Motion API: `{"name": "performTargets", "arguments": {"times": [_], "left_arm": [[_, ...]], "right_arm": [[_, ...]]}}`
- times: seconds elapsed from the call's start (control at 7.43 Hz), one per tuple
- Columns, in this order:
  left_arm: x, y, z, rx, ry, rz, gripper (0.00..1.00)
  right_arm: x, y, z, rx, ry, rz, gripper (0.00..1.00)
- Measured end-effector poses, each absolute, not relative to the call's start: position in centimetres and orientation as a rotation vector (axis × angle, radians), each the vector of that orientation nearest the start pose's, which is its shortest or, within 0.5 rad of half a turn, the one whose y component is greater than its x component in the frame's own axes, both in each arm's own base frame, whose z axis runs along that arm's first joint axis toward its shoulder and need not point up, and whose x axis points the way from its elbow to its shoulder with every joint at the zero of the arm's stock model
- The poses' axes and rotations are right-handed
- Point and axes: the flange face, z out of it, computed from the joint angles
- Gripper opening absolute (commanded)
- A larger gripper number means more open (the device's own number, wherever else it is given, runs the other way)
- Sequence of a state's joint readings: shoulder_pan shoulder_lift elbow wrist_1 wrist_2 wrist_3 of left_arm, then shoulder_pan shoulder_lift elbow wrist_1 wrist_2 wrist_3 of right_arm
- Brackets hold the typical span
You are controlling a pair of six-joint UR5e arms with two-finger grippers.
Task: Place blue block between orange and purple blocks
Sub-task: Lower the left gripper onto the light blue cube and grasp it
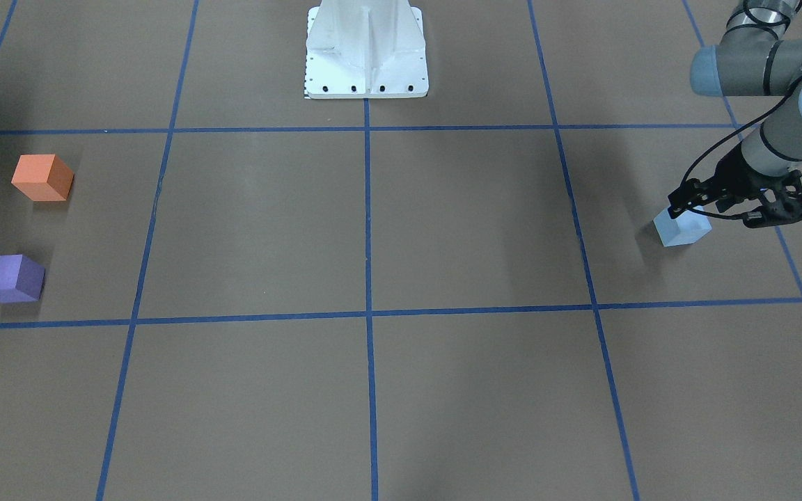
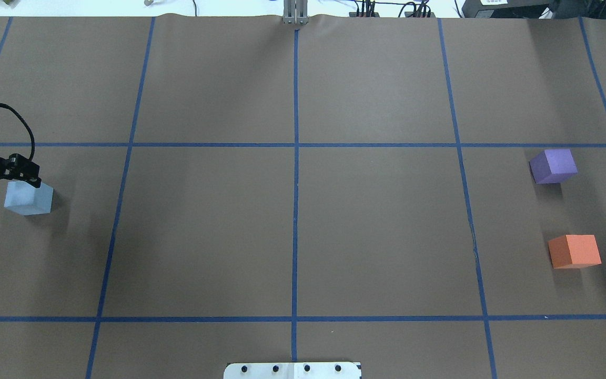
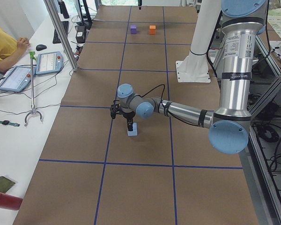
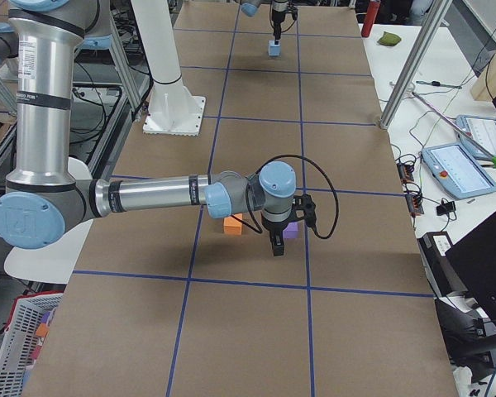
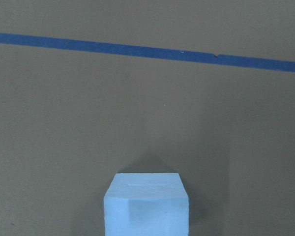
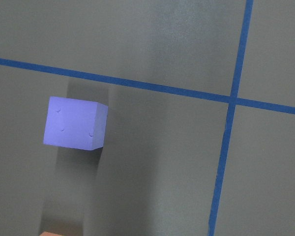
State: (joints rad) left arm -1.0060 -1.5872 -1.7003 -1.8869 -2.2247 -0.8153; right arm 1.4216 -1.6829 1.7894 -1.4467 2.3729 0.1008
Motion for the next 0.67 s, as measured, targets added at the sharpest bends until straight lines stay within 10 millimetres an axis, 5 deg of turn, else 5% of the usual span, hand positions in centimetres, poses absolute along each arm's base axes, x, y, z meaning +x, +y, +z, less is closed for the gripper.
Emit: {"name": "performTargets", "arguments": {"times": [0.67], "left_arm": [[24.2,-47.2,57.7,-0.108,0.755,-0.056,1.00]], "right_arm": [[-0.9,-45.9,58.7,0.112,-0.839,-0.141,1.00]]}}
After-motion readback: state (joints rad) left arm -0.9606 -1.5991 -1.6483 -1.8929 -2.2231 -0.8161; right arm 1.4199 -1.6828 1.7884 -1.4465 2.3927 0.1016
